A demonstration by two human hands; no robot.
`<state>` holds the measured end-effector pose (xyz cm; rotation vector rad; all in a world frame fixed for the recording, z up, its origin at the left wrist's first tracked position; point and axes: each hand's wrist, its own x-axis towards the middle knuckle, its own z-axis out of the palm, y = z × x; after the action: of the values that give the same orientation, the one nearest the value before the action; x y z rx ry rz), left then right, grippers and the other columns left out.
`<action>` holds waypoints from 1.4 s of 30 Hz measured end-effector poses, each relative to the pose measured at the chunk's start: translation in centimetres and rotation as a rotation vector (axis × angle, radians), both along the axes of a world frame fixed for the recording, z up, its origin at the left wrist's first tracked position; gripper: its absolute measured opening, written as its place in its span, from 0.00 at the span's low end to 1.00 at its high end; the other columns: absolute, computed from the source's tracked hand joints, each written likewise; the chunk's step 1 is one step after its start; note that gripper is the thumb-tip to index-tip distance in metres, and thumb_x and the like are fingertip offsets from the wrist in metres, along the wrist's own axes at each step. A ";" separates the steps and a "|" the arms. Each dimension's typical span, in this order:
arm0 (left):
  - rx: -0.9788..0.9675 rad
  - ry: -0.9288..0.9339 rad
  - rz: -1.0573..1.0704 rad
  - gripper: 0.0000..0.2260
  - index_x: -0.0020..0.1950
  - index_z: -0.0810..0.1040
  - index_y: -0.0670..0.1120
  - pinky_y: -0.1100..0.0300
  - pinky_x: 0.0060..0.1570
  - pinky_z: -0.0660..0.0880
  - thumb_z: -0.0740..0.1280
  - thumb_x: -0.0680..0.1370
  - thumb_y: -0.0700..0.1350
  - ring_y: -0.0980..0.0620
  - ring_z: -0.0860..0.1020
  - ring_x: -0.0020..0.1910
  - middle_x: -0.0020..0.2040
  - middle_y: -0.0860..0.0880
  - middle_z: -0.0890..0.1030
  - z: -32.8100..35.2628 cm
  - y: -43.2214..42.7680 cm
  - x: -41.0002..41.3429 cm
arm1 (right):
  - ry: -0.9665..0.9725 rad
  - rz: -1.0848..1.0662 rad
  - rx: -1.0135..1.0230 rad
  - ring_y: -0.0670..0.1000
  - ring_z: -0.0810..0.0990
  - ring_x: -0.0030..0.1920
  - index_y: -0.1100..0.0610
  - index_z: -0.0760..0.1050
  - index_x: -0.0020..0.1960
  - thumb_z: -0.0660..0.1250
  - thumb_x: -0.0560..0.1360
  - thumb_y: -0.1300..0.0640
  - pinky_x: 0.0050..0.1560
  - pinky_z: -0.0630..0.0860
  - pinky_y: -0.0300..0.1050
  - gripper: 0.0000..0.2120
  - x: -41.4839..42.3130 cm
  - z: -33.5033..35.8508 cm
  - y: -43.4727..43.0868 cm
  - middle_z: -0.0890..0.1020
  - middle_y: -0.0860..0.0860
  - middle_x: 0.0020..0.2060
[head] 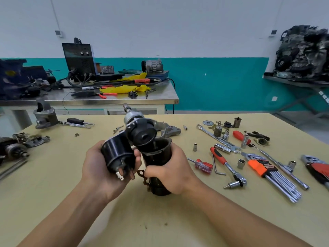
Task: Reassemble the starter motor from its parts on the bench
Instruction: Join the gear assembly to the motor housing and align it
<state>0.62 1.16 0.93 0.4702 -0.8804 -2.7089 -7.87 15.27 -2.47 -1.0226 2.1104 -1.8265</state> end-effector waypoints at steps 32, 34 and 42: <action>-1.227 0.250 -0.157 0.18 0.57 0.86 0.57 0.50 0.56 0.80 0.59 0.75 0.51 0.47 0.83 0.59 0.57 0.48 0.86 -0.2 -2.3 0.9 | -0.049 0.111 -0.022 0.45 0.83 0.41 0.45 0.76 0.46 0.76 0.59 0.60 0.39 0.78 0.37 0.20 1.3 0.6 1.8 0.82 0.43 0.39; -1.273 0.271 -0.171 0.22 0.57 0.85 0.53 0.47 0.54 0.80 0.66 0.73 0.65 0.42 0.84 0.55 0.54 0.44 0.86 0.0 -2.5 1.3 | -0.023 0.125 -0.015 0.44 0.82 0.43 0.44 0.76 0.48 0.76 0.59 0.60 0.39 0.77 0.35 0.21 1.7 0.5 1.7 0.82 0.43 0.40; -1.464 0.252 0.103 0.22 0.55 0.84 0.58 0.50 0.37 0.81 0.66 0.71 0.71 0.44 0.84 0.42 0.45 0.46 0.86 0.2 -0.3 1.9 | 0.004 0.126 -0.054 0.47 0.83 0.42 0.47 0.74 0.52 0.75 0.60 0.63 0.38 0.78 0.38 0.24 2.1 0.3 1.5 0.82 0.46 0.41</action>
<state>2.47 0.90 1.13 -0.1569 -2.2003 -1.3289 -5.78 16.80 -2.19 -1.1455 1.9602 -1.8311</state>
